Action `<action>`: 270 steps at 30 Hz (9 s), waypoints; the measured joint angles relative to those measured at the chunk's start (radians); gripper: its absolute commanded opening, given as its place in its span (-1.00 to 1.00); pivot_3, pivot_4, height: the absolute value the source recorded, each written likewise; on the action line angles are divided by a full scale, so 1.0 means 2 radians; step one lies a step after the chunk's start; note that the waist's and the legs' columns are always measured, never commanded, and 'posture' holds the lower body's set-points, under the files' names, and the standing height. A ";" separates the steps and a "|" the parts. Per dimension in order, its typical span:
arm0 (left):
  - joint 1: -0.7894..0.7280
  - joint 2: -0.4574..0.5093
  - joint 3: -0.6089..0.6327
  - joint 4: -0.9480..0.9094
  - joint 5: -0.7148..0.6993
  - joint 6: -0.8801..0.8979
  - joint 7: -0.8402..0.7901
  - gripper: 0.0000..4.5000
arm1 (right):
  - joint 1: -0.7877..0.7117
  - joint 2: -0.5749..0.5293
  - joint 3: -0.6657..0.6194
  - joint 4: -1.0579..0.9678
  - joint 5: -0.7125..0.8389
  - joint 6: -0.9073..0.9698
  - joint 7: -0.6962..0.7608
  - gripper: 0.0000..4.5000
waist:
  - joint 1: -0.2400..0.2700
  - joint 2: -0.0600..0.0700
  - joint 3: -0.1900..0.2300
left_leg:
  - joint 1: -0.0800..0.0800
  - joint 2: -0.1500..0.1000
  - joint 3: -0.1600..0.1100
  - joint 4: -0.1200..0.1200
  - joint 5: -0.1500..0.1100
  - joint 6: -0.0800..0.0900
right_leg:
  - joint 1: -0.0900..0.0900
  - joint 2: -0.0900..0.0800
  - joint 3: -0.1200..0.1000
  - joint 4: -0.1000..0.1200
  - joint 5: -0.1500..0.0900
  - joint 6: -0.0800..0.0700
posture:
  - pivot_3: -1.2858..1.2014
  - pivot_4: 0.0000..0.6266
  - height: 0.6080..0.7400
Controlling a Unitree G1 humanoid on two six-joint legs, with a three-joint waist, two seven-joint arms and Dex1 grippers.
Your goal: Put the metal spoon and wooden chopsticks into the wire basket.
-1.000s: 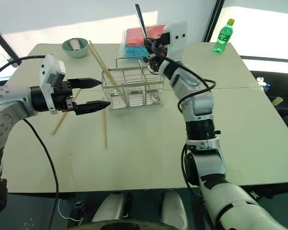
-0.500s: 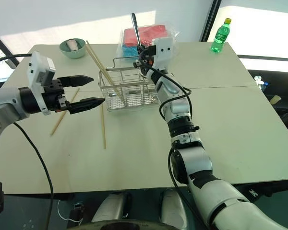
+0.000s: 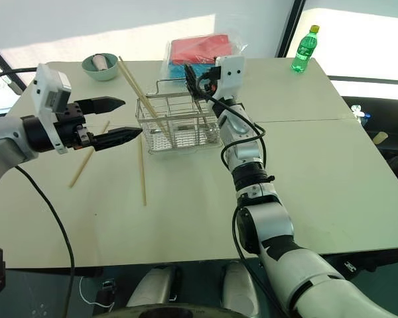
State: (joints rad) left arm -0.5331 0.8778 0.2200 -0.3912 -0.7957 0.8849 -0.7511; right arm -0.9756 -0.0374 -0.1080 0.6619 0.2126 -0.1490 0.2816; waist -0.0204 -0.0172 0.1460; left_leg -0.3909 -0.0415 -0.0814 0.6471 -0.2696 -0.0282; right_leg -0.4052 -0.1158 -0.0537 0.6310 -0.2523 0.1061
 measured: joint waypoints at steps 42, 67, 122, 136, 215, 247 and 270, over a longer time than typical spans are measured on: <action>-0.352 -0.118 -0.167 0.852 0.407 -0.115 0.049 1.00 | 0.391 -0.428 -0.121 -0.667 0.363 0.476 0.259 0.96 | 0.017 -0.009 0.001 | -0.001 0.000 0.000 0.000 -0.001 0.001 | 0.004 -0.002 -0.002 -0.004 0.000 0.002 | 0.03 -0.52 -0.10; -0.348 -0.118 -0.118 0.861 0.435 -0.107 0.066 -0.97 | 0.375 -0.429 -0.110 -0.652 0.367 0.466 0.244 1.00 | 0.017 -0.009 0.001 | -0.001 0.000 0.000 0.000 -0.001 0.001 | 0.004 -0.002 -0.002 -0.004 0.000 0.002 | 0.03 -0.52 -0.10; -0.148 -0.352 -0.032 0.241 0.170 -0.237 0.179 0.99 | 0.385 -0.428 -0.140 -0.649 0.426 0.476 0.138 1.00 | 0.018 -0.007 0.000 | 0.000 0.000 0.000 0.002 -0.001 0.002 | 0.008 -0.002 -0.002 -0.008 0.002 0.003 | 0.03 -0.52 -0.10; -0.330 -0.182 0.057 0.280 0.155 -0.016 0.363 0.99 | 0.361 -0.424 -0.112 -0.622 0.415 0.474 0.143 1.00 | 0.017 -0.005 0.000 | 0.001 0.000 0.000 0.001 -0.001 0.002 | 0.008 -0.001 -0.002 -0.008 0.002 0.004 | 0.03 -0.52 -0.10; -0.346 -0.311 0.031 0.651 0.315 0.171 0.367 0.99 | 0.359 -0.405 -0.107 -0.643 0.431 0.482 0.099 1.00 | 0.030 -0.007 0.000 | 0.001 -0.001 0.000 0.001 0.000 -0.001 | 0.006 -0.002 -0.001 -0.007 0.002 0.004 | 0.03 -0.52 -0.10; -0.369 -0.247 0.009 0.711 0.328 0.183 0.366 -0.75 | 0.356 -0.403 -0.106 -0.636 0.430 0.484 0.096 1.00 | 0.026 -0.006 0.000 | 0.000 -0.001 0.001 0.001 0.000 0.000 | 0.006 -0.002 -0.001 -0.007 0.002 0.004 | 0.03 -0.52 -0.10; -0.355 -0.177 -0.117 0.550 -0.049 0.361 0.503 0.23 | 0.319 -0.403 -0.084 -0.600 0.405 0.486 0.143 1.00 | 0.027 -0.007 0.000 | 0.000 -0.001 0.000 0.001 0.000 -0.001 | 0.005 -0.003 0.000 -0.007 0.002 0.004 | 0.03 -0.52 -0.10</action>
State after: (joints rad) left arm -1.2427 0.5240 -0.0144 0.7087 -0.8945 1.6066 0.2549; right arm -0.3376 -0.8437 -0.2765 -0.5375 1.0228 0.8231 0.5671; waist 0.0336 -0.0309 0.1466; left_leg -0.3915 -0.0427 -0.0809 0.6482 -0.2695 -0.0296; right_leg -0.3956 -0.1217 -0.0547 0.6166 -0.2484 0.1144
